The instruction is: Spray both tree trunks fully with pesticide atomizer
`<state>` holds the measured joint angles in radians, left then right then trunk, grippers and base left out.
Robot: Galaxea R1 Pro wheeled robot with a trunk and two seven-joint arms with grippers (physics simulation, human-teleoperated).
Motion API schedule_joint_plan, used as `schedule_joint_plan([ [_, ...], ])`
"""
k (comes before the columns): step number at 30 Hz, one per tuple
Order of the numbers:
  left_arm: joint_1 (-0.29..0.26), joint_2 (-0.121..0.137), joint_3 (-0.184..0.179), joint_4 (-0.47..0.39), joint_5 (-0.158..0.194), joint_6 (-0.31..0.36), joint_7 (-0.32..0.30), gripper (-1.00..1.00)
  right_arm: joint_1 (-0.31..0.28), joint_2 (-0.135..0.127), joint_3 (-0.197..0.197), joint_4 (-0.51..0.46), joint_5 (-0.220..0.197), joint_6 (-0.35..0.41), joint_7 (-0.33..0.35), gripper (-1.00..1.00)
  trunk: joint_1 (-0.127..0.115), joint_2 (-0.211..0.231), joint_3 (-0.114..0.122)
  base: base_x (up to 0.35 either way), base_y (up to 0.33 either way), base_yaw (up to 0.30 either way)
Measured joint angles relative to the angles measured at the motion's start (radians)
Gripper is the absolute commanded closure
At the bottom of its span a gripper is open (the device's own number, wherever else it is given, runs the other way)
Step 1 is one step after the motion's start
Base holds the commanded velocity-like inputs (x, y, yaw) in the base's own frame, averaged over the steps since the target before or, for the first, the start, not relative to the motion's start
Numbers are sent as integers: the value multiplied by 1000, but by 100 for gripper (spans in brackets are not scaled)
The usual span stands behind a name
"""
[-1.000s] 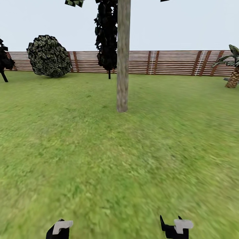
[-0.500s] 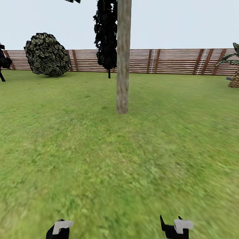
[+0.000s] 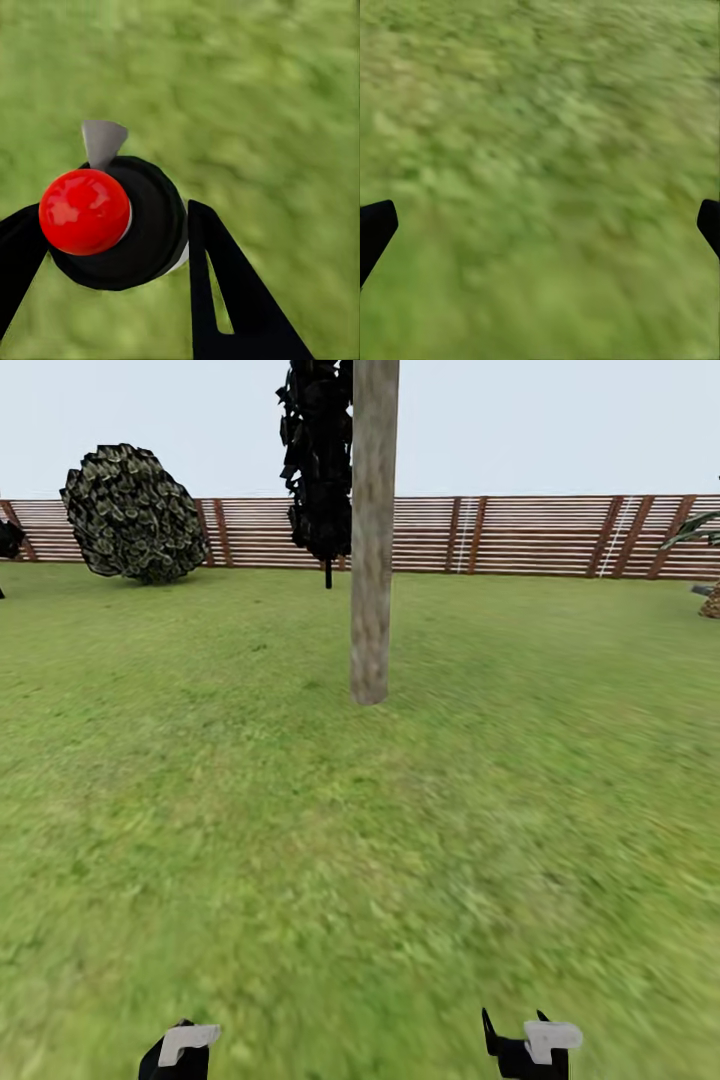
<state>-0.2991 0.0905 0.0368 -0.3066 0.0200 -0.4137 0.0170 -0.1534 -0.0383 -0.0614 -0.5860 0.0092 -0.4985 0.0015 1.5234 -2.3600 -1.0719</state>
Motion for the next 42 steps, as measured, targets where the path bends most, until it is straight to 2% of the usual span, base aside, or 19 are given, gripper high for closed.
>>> schedule_joint_plan([
  [8,0,0,0,0,0,0,0,100,0,0,0,0,0,0,0,-100,0,0,-9,340,0,0],
  [42,0,0,0,0,0,0,0,100,0,0,0,0,0,0,0,-100,0,0,-10,340,0,0],
])
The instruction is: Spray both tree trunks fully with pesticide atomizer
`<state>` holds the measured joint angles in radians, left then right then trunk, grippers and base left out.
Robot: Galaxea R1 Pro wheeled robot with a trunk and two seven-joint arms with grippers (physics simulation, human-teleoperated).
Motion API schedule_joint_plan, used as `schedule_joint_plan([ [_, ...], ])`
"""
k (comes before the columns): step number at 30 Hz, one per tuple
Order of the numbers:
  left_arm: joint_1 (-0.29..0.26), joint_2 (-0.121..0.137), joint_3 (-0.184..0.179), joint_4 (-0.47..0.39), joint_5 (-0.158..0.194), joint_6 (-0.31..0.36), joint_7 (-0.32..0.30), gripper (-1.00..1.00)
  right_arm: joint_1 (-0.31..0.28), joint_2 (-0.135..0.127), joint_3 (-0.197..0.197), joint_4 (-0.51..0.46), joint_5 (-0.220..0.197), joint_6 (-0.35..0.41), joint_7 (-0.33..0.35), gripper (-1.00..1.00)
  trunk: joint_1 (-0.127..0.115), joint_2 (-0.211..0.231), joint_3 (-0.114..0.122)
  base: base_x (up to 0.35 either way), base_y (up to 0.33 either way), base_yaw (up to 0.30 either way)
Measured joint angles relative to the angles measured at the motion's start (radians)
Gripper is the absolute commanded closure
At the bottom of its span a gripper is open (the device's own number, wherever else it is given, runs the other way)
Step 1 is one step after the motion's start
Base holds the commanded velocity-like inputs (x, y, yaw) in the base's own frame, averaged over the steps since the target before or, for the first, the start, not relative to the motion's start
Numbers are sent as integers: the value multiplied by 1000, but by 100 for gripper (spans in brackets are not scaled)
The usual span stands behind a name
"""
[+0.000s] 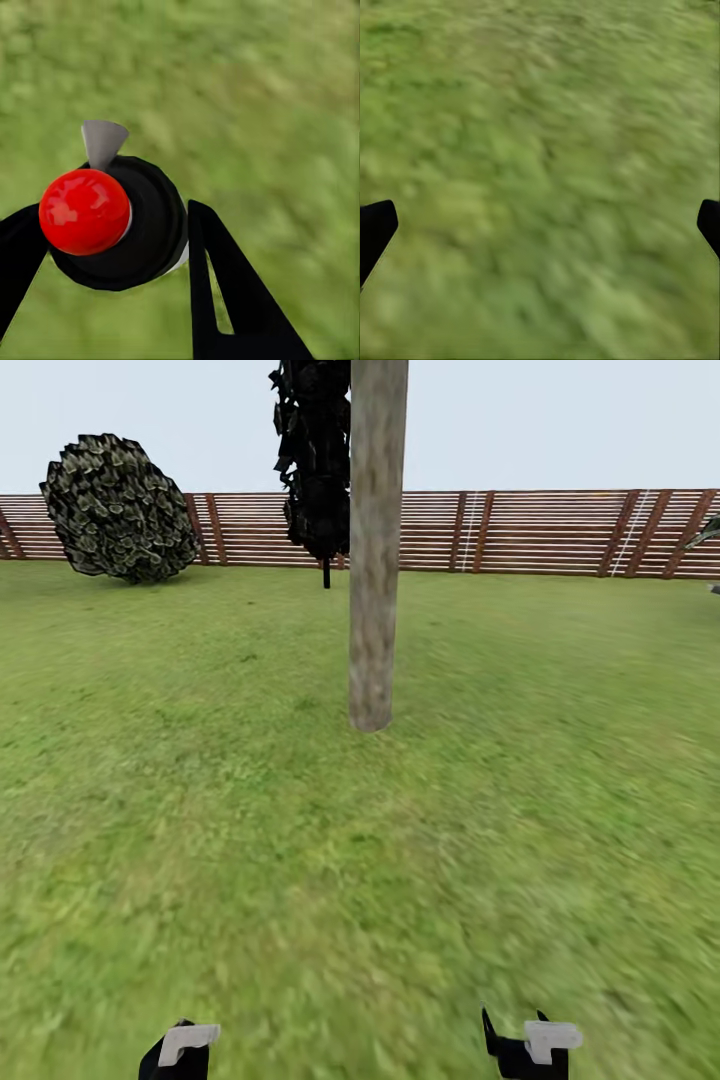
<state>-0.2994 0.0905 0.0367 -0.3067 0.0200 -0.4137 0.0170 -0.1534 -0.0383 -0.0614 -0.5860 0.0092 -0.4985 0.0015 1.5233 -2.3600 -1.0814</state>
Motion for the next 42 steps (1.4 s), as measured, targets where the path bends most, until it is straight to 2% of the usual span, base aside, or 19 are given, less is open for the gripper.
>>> schedule_joint_plan([
  [42,0,0,0,0,0,0,0,100,0,0,0,0,0,0,1,-100,0,0,0,340,0,0],
])
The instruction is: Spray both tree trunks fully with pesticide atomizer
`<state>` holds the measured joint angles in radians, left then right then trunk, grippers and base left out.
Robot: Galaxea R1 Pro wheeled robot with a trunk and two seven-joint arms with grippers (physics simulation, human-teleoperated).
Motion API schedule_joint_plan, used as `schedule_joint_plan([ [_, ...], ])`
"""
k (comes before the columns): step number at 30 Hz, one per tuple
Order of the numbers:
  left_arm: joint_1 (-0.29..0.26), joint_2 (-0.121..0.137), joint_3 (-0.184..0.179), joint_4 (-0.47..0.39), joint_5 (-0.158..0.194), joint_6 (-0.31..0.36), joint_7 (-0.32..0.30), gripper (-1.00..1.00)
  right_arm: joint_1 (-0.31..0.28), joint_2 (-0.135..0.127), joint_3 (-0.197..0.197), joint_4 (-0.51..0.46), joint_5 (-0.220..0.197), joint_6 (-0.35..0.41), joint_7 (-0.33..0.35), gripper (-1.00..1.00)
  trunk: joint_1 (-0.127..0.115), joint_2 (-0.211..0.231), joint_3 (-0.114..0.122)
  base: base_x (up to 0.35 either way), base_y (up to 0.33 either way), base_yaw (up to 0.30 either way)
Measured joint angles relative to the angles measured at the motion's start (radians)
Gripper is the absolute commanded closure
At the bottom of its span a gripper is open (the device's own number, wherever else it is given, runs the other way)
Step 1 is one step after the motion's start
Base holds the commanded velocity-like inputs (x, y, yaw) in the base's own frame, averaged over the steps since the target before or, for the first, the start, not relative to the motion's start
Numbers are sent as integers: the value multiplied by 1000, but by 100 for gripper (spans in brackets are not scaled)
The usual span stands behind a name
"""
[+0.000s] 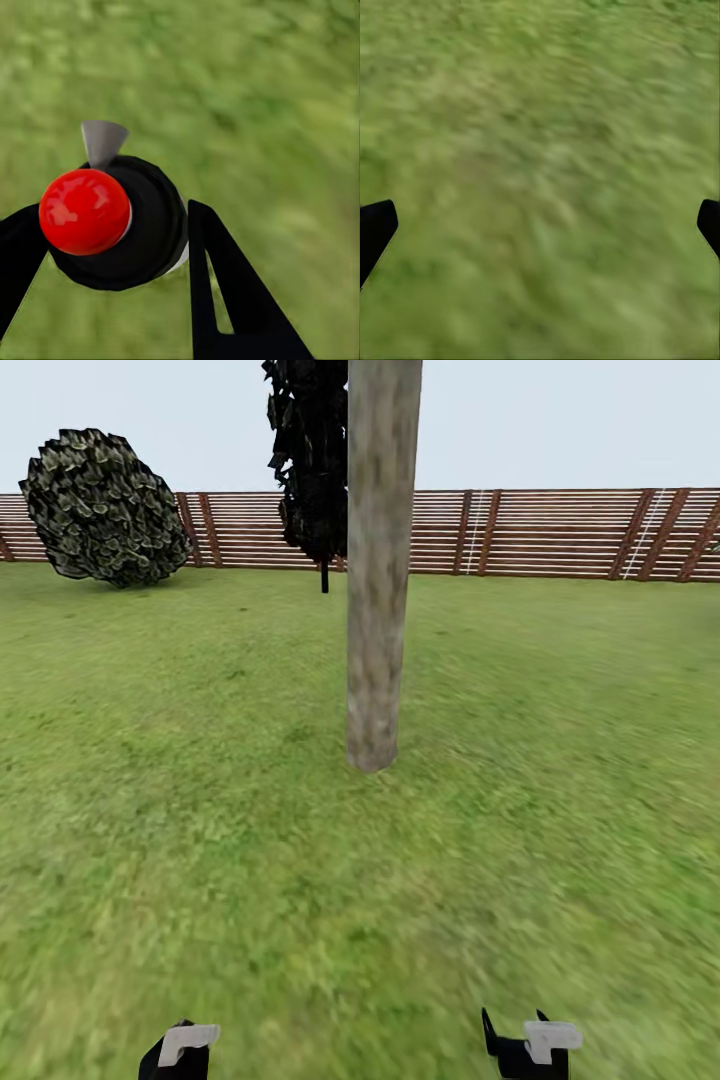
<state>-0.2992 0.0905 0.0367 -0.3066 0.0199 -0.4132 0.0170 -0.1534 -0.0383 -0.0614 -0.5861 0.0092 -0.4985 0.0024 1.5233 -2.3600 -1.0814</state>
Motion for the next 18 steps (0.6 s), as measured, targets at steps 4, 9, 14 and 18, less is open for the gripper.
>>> schedule_joint_plan([
  [4,0,0,0,0,0,0,0,100,0,0,0,0,0,0,0,-100,0,0,0,340,0,0],
  [9,0,0,0,0,0,0,0,100,0,0,-1,0,0,0,-1,-100,0,0,0,340,0,-1],
  [14,0,0,0,0,0,0,0,100,0,0,-1,0,0,0,-1,-100,0,0,0,340,0,-168],
  [18,0,0,0,0,0,-1,0,100,0,0,-1,0,0,0,-1,-100,0,0,0,340,0,-273],
])
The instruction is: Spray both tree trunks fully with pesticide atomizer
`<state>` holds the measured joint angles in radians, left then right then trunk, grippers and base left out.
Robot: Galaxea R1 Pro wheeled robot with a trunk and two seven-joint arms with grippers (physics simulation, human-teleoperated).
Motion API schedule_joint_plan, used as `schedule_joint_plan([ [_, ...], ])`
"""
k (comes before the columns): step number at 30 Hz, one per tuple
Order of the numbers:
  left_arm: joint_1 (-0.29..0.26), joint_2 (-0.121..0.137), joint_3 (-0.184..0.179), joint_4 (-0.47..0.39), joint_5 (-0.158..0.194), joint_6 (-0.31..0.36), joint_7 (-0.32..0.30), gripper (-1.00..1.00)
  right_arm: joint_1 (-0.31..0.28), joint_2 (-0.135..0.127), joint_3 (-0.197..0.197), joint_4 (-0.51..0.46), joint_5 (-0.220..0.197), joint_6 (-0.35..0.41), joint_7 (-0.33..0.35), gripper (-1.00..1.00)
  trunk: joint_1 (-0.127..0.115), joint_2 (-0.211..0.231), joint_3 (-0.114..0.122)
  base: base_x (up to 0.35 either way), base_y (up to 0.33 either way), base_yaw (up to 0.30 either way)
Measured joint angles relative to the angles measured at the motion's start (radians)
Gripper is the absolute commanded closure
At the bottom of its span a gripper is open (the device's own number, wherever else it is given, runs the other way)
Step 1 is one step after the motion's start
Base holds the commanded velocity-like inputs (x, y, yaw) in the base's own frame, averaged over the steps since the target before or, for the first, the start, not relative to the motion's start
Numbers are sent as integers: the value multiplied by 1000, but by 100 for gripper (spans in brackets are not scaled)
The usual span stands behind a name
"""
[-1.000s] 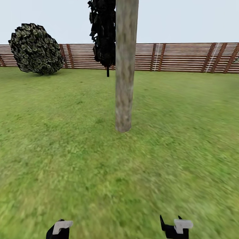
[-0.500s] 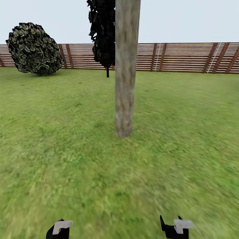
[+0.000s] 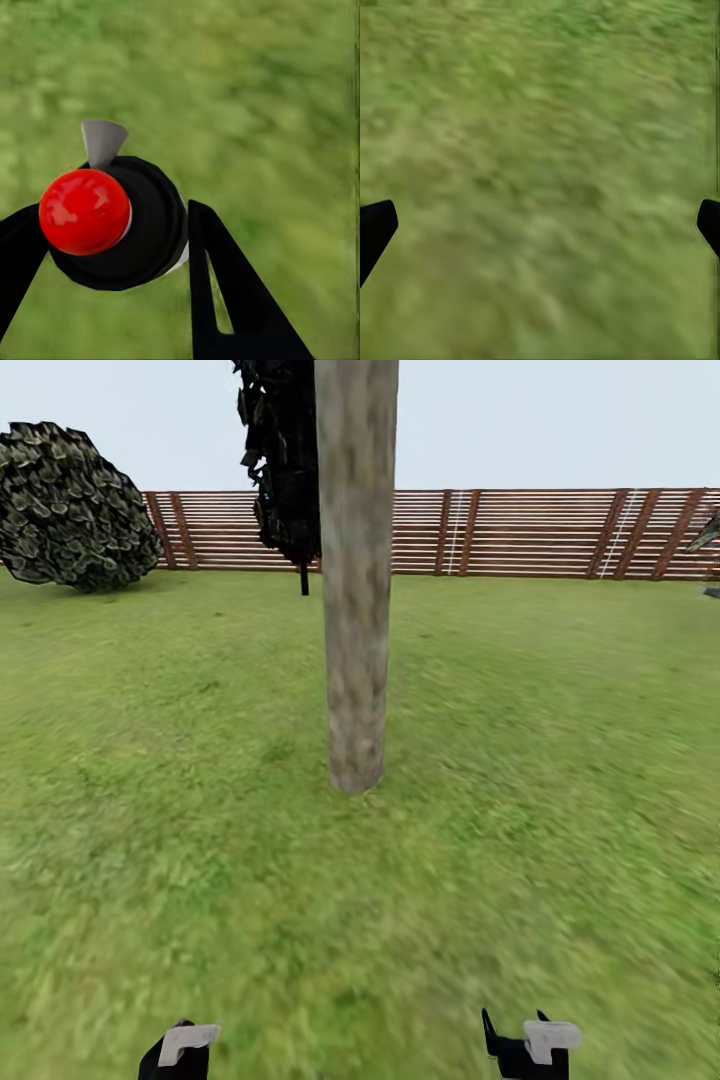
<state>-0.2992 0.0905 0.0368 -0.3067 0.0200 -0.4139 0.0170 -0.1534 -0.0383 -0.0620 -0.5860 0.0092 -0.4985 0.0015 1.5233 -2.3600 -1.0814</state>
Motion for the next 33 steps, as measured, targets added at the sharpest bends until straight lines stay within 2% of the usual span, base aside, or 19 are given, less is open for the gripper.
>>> schedule_joint_plan([
  [21,0,0,0,0,0,0,-1,100,0,0,1,0,0,0,0,-100,0,0,0,334,0,-25],
  [33,0,0,0,1,-1,0,-2,100,0,1,1,-1,0,0,1,-100,0,0,0,39,0,0],
])
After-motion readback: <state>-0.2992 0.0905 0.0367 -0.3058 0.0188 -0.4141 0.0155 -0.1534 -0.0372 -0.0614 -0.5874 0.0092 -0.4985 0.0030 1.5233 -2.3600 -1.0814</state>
